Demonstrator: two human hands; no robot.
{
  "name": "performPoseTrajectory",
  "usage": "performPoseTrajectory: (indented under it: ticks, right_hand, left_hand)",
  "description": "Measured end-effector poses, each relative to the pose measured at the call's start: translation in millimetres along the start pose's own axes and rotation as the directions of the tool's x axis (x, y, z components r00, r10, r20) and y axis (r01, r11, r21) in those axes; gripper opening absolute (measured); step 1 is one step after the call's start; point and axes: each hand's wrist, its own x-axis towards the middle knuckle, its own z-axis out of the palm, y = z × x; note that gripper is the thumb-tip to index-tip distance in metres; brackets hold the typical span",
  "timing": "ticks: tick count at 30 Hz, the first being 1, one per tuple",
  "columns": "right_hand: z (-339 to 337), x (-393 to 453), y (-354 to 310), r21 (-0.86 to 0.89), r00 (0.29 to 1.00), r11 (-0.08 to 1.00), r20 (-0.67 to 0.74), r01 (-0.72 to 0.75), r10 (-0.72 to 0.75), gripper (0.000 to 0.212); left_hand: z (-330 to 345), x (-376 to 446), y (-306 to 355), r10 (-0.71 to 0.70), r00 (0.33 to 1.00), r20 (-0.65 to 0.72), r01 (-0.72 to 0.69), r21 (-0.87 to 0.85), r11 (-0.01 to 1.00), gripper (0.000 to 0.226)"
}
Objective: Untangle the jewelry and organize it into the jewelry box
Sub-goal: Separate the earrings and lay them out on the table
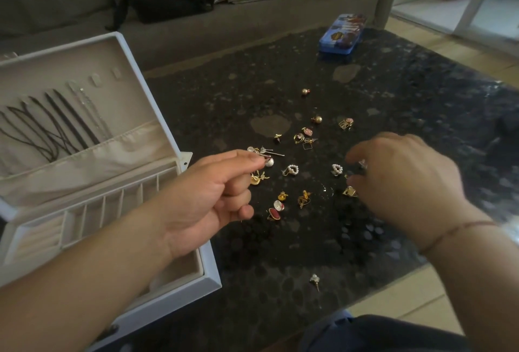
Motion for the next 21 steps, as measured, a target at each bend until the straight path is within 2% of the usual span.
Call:
performPoseTrajectory:
  ticks: [2,4,7,9,15,21]
  right_hand:
    - [1.8,-5.8,-17.8,-0.047,0.995,0.994,-0.014,0.098,-0.098,0.024]
    - [6.2,-5.0,-25.5,-0.012,0.981,0.982,0.028,0.191,-0.191,0.032]
    - [13.6,-0.1,-28.5,0.135,0.901,0.91,0.141,0.392,-0.409,0.041]
    - [21.3,5.2,-28.5,0.161,0.862,0.878,0.174,0.451,-0.475,0.038]
    - [27.5,20.0,-19.4,0.196,0.901,0.911,0.175,0.363,-0.397,0.018]
    - [23.8,21.0,-2.0,0.191,0.906,0.925,0.215,0.327,-0.365,0.026]
  left_hand:
    - [1.7,-1.3,0.9,-0.008,1.0,0.006,0.008,0.008,1.0,0.013]
    - [3.0,-1.7,1.0,-0.022,1.0,0.003,0.022,-0.001,1.0,0.015]
    - [2.3,-0.2,0.2,-0.048,0.999,-0.01,0.048,-0.031,0.998,0.019]
    - [0.6,1.3,-0.7,-0.06,0.998,-0.014,0.059,-0.049,0.997,0.02]
    - [-2.0,4.4,-3.7,-0.076,0.997,-0.014,0.075,-0.067,0.995,0.02]
    - [-2.8,5.0,-4.7,-0.083,0.996,-0.014,0.081,-0.08,0.993,0.019]
